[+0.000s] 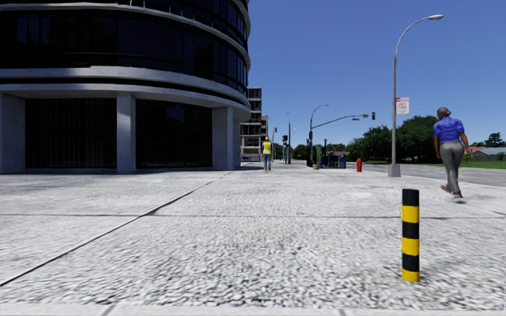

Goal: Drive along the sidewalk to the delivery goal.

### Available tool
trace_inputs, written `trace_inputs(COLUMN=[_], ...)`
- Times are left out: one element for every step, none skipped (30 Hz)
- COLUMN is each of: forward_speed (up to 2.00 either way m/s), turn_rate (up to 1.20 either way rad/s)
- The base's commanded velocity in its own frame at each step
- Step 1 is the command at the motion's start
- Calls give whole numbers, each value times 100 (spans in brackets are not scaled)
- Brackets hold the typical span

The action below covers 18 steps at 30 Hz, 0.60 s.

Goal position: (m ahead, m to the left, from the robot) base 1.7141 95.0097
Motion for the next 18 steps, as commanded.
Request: trace_inputs(forward_speed=[200,200,194,168,147,147,137,134,132,131,131,131,131,131,131,131,131,131], turn_rate=[0,0,0,0,0,0,0,0,0,0,0,0,0,0,0,0,0,0])
